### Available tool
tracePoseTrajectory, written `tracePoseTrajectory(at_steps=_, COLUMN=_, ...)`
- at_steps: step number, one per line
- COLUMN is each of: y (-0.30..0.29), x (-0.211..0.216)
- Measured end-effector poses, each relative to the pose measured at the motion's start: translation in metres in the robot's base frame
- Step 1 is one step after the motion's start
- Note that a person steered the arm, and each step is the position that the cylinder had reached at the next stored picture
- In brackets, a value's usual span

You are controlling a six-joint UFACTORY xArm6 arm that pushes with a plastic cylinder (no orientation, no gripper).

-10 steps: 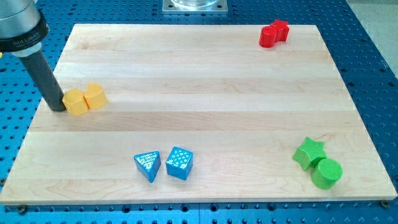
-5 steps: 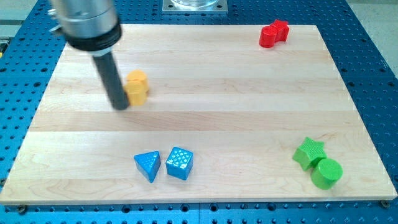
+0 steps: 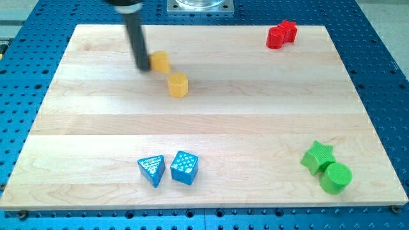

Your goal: Place the yellow heart at the top center of the board

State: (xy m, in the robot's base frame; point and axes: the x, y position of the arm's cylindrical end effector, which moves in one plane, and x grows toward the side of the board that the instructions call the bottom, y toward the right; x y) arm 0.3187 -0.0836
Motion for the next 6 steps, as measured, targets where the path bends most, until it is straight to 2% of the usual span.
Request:
tracePoseTrajectory(at_steps=1, y=0.053, x=-0.010)
tracePoseTrajectory(at_steps=2, y=0.033, x=0.038)
tracePoseTrajectory(at_steps=3, y=0.096, x=0.059)
tracePoseTrajectory(at_steps=5, y=0.112, x=-0.024)
tracePoseTrajectory(at_steps=6, y=0.112, x=0.007)
